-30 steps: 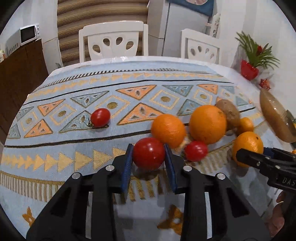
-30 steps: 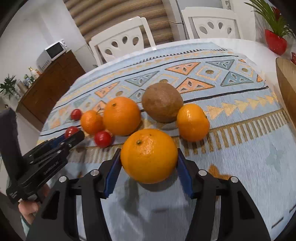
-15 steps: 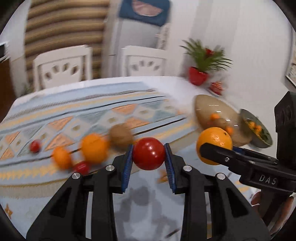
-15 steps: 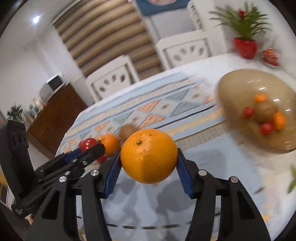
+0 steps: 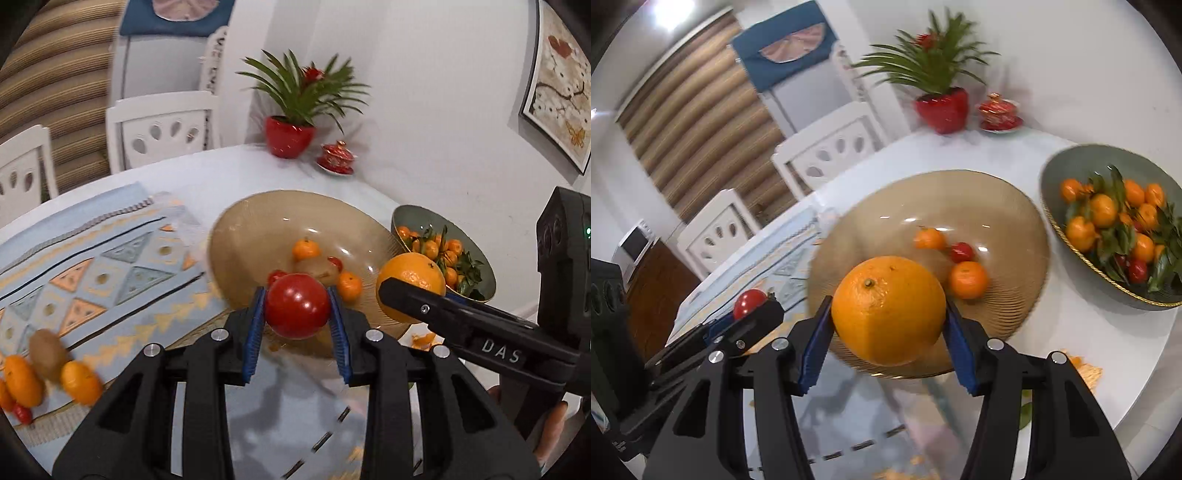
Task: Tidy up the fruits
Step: 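Carry tomato and orange to the amber glass bowl and open both tools, then move both open tools back to the row of fruit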
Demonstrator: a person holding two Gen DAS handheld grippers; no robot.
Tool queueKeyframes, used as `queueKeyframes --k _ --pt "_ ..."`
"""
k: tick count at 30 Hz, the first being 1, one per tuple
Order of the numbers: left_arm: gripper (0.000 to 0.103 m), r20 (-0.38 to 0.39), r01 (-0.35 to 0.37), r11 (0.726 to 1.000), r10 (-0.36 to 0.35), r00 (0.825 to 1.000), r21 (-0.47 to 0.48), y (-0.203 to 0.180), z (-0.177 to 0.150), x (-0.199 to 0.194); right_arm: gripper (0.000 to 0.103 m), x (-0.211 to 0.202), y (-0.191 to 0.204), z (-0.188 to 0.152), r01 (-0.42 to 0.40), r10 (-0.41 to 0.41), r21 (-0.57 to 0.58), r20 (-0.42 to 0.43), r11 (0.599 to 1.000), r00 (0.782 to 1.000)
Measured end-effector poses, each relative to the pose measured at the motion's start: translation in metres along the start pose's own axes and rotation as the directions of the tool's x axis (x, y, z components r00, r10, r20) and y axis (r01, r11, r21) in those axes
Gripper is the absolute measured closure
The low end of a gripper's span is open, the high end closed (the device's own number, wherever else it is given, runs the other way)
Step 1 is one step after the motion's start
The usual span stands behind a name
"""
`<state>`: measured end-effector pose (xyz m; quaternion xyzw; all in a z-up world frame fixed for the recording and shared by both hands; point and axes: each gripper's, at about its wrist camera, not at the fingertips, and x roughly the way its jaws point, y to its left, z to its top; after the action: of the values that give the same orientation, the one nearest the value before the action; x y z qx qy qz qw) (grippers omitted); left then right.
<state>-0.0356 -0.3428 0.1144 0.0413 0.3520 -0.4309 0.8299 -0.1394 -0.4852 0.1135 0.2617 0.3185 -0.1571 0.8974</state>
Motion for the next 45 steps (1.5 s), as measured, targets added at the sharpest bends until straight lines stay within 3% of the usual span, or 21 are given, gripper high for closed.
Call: queueKeyframes --k 11,13,15,17,24,36,43,45 --pt "0.07 -0.082 0.011 1.0 -0.011 0.997 -0.005 -0.006 -0.002 0.045 0.046 0.025 -0.029 -0.002 0.044 -0.041 0.051 -0.056 0.998 0.998" --pt "0.067 -0.078 0.018 1.0 -0.018 0.997 -0.006 -0.006 -0.002 0.045 0.041 0.024 -0.032 -0.002 0.039 -0.036 0.067 -0.053 0.997 0.998" --pt "0.053 -0.066 0.014 1.0 -0.015 0.998 -0.011 -0.004 -0.003 0.042 0.041 0.017 -0.033 -0.002 0.037 -0.035 0.066 -0.03 0.997 0.999" --pt "0.051 -0.053 0.015 1.0 -0.016 0.998 -0.025 0.001 -0.003 0.037 0.041 0.009 -0.033 -0.002 0.044 -0.043 0.064 -0.009 0.997 0.999" --pt "0.051 -0.02 0.008 0.998 -0.009 1.0 -0.061 0.016 -0.009 0.009 0.041 -0.005 -0.017 -0.005 0.016 -0.016 0.051 0.009 0.999 1.0" --pt "0.051 0.056 -0.025 0.996 0.03 0.998 -0.08 0.045 -0.033 -0.06 0.041 -0.014 0.044 -0.025 -0.046 0.046 -0.041 -0.003 0.998 0.999" --pt "0.05 0.086 -0.098 0.985 0.111 0.99 -0.143 0.095 -0.065 -0.11 0.041 0.002 0.084 -0.046 -0.101 0.095 -0.091 -0.069 0.991 0.993" --pt "0.045 0.092 -0.131 0.977 0.148 0.985 -0.17 0.113 -0.078 -0.124 0.041 0.007 0.1 -0.053 -0.11 0.1 -0.125 -0.085 0.986 0.991"
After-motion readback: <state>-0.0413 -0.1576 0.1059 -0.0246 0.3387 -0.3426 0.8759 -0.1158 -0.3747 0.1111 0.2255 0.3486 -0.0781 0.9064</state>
